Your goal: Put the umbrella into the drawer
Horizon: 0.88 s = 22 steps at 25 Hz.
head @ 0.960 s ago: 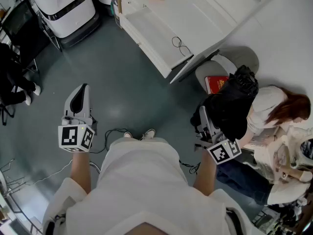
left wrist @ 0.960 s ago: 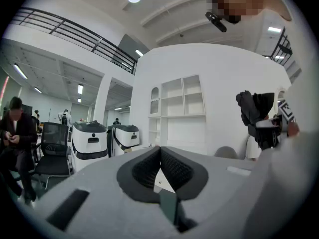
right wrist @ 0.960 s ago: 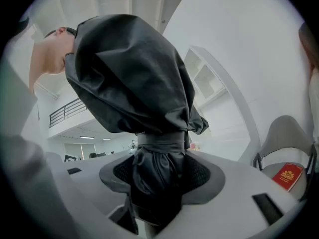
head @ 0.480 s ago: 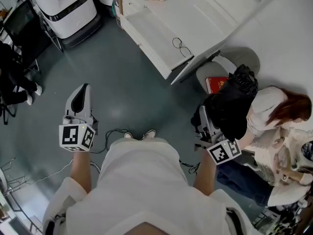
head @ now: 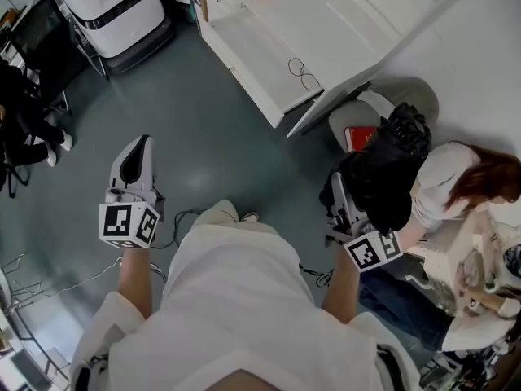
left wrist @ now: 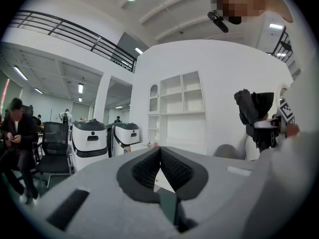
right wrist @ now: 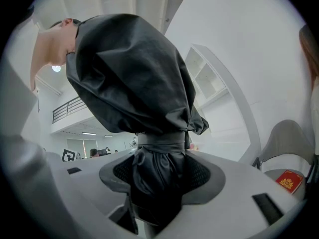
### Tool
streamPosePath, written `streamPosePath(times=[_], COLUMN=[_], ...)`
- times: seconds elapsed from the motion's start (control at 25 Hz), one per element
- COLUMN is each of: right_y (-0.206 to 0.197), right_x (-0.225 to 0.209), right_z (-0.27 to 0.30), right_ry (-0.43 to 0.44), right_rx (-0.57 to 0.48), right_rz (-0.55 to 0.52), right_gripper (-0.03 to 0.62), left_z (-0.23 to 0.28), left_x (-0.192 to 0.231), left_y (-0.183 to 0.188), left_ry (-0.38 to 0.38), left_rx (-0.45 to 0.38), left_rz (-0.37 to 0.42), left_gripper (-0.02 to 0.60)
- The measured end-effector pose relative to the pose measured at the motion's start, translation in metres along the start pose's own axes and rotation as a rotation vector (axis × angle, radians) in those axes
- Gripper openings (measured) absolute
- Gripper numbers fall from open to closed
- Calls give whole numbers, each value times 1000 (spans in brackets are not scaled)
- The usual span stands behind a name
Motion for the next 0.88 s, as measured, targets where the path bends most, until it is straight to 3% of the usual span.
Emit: streamPosePath(times=[0.16, 0.52, 0.88], right_y=[-7, -24, -26], right_x=[0, -11, -28], right_z=[9, 45, 114], right_ry=[8, 13, 2], right_rx=[11, 92, 123], right_rz=[42, -25, -18], right_gripper=[241, 241, 241], left_z=[-1, 26, 93], left_x=[7, 14, 49], left_y=[-1, -13, -29], left_ry=[20, 34, 22], left_rx=[19, 36, 57], left_rz=[2, -6, -42], left_gripper=[14, 14, 14])
Point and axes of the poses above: the fingertips, and each gripper's own axes: z forward along the fingers, x to its left, y out of its top, the point moved 4 cm from there along -z, backward along the fingers, and after that the axes turned 6 degrees about -x, right-handed, at the moved point
